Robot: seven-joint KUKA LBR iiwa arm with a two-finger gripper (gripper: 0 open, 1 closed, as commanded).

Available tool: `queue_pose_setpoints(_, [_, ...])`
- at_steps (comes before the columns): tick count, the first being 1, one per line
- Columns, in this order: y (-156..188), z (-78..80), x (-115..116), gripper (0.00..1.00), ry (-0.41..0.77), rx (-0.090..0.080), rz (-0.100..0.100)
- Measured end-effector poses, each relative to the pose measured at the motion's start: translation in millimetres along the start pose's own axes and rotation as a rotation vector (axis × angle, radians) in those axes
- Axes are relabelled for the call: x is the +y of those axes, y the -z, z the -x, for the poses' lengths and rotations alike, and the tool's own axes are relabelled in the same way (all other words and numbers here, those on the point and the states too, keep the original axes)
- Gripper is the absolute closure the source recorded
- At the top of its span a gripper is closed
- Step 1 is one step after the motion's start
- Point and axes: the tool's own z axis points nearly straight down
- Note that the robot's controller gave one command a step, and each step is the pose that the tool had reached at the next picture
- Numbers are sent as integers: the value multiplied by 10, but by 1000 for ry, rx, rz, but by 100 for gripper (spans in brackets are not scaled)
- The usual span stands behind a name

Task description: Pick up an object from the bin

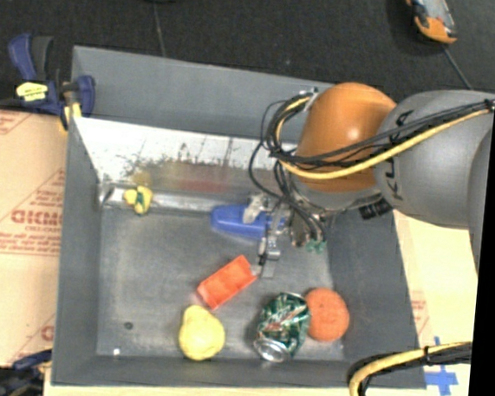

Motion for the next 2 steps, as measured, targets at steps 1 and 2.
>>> queue_pose_setpoints(1, [42,19,1,0,0,-8,0])
queue_pose_setpoints(2, [-536,12,27,0,272,-15,-2])
